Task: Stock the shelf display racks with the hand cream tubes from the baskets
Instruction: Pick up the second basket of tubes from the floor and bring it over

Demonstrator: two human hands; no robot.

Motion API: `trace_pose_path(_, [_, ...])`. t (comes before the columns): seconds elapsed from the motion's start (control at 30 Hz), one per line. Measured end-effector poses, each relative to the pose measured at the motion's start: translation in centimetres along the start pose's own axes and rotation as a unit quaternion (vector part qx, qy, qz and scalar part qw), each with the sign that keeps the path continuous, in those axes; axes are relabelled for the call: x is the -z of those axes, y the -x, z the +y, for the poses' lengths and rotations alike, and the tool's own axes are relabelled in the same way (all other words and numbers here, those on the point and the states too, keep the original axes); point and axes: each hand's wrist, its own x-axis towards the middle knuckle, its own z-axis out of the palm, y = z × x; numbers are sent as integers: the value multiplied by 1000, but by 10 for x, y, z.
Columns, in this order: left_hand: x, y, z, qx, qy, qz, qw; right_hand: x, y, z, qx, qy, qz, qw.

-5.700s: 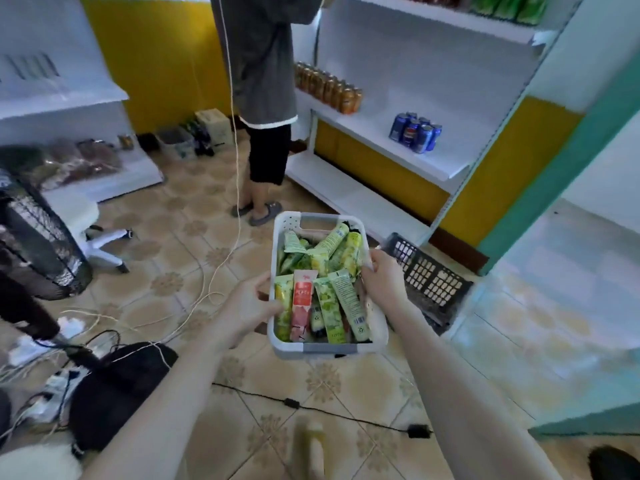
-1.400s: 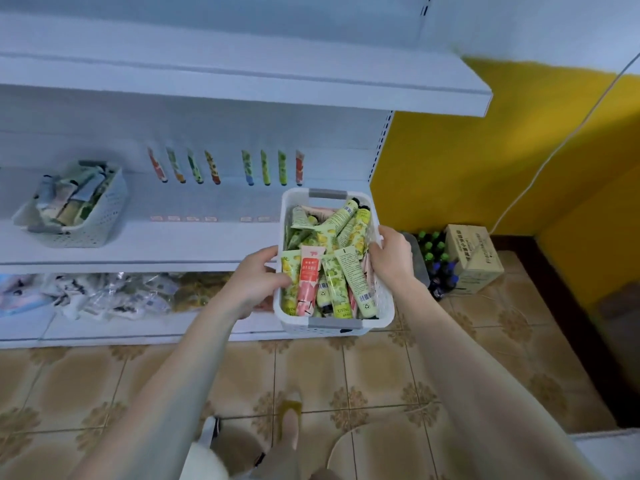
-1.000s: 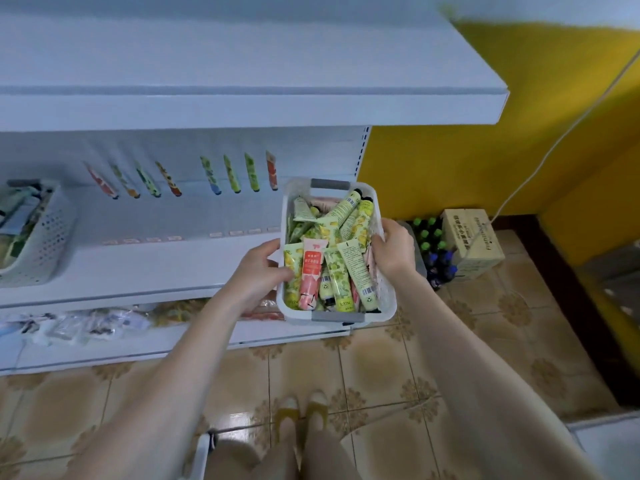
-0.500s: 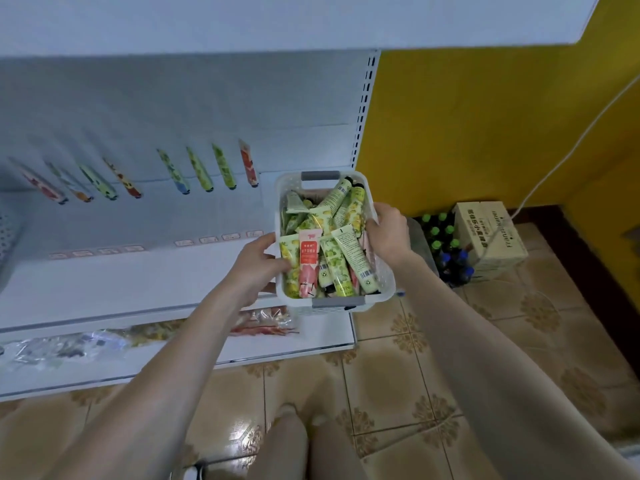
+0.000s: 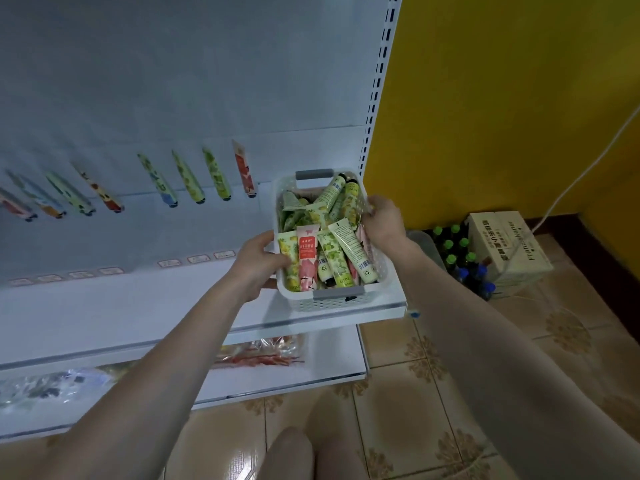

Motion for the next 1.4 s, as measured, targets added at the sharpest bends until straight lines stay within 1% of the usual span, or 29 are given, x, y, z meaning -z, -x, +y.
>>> trace_pose_path(0.17, [3,-13,-1,-4,-3,6,1000,-13,-15,0,-5,-4,-11,1000])
trace_pose_path(0.47, [0,-28,-5,-17,-15,-7,1000,-14,-26,4,-12,18,-10,1000])
trace_pose_path(0.67, [-4,-32,-2,-8,-85,4,996,-9,-22,-1,-18,27,-29,999])
trace_pose_path(0.73, [-6,-30,-2,-24,-127,37,991,-3,-16,-4,-17,46,-36,998])
trace_pose_path(0.77, [-8,-27,-2,-57,-187,70,978,1,-12,-6,-12,63,-33,997])
trace_pose_path(0.8, [-10,-25,-1,-104,-264,112,952,5,-8,-9,-3,79,-22,997])
trace_pose_path(0.87, [-15,-21,1,-202,-399,174,877,11,2,-13,22,95,11,995])
trace_pose_path(0.9, [-18,-20,4,-228,-451,177,845,14,8,-16,36,100,20,994])
trace_pose_path(0.97, [-25,-22,8,-234,-545,143,792,18,20,-21,50,114,-1,992])
trace_pose_path(1.07, [-32,-25,15,-197,-634,81,743,19,36,-24,48,149,-80,984])
trace_pose_path(1.13, [-34,-27,19,-181,-661,66,725,17,44,-24,36,178,-117,976])
trace_pose_path(1.23, [-37,-28,23,-161,-674,65,718,10,51,-24,24,211,-129,969])
trace_pose_path(1.33, [-40,-30,23,-138,-666,67,730,4,52,-23,23,213,-114,970])
trace_pose_path(1.4, [-41,-32,23,-129,-647,70,749,2,52,-21,11,203,-100,974])
